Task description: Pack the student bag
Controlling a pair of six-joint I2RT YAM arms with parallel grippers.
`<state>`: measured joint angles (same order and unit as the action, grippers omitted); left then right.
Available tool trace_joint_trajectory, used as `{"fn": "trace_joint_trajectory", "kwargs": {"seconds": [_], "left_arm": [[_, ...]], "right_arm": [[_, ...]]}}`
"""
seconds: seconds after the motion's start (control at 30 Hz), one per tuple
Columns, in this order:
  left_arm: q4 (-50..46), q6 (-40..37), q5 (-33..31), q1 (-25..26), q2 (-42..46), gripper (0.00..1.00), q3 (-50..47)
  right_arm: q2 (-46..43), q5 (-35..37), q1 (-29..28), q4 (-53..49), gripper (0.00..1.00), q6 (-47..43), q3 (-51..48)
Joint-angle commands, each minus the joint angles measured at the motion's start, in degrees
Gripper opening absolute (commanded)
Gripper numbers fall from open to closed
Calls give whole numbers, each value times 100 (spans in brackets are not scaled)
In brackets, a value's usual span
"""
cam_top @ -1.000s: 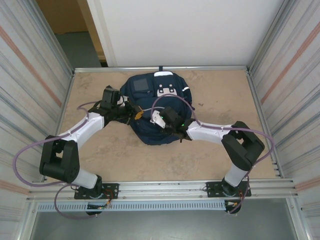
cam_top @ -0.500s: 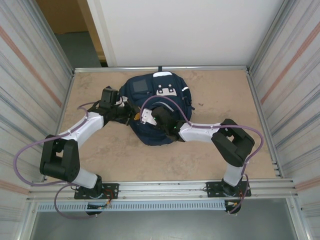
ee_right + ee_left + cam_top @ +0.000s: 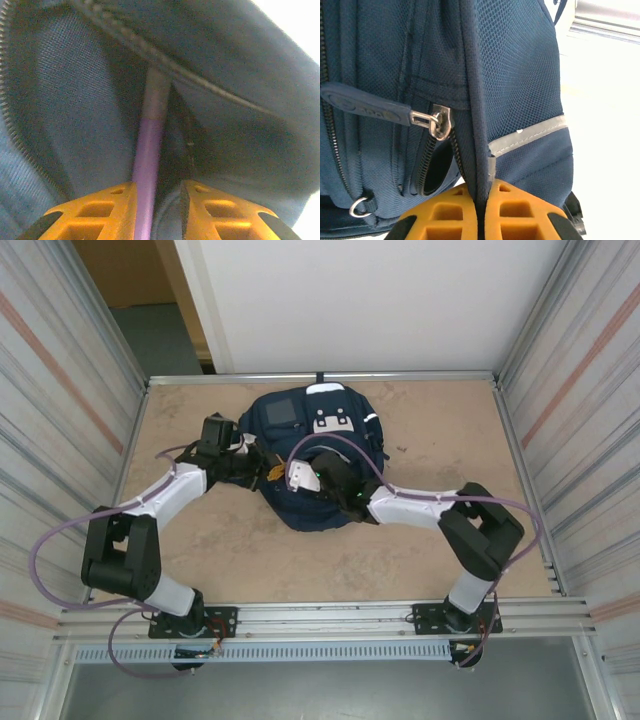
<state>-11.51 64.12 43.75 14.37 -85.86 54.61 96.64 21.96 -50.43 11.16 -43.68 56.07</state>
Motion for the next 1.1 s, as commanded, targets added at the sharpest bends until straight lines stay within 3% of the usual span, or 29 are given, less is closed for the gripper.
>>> {"fn": "trace_joint_trajectory", "kwargs": {"seconds": [0.0,0.07,0.13,0.23,0.33,0.5,0.67,0.93,1.07], "left_arm": [[-254,-443,379,-103,-29,0,-22],[-304,-489,319,-151,-25,0,-54],[-289,-498,360,-176,-43,0,-87],[-300,-562,491,-179,-162,0,-73],[-282,-587,563,-180,-237,0,-106],[-623,-969,323,-196,-148,21,-7],[-1071,-1410,-92,-339,60,36,133],[-1837,-2855,-1201,-628,-250,45,939],[-1262,-2668,-903,-649,-616,44,948]], "right_arm": [[-541,351,107,71,29,512,-250],[-575,1088,244,157,29,775,-384],[-820,1366,373,105,30,1264,-524],[-1369,771,668,-74,31,2214,-849],[-1841,237,795,-26,32,2465,-1175],[-2532,-853,864,-44,33,2336,-1611],[-3109,-987,975,-199,34,2532,-1779],[-3496,-1584,1277,105,34,3337,-1993],[-3385,-1741,1266,173,34,3924,-1931]]}}
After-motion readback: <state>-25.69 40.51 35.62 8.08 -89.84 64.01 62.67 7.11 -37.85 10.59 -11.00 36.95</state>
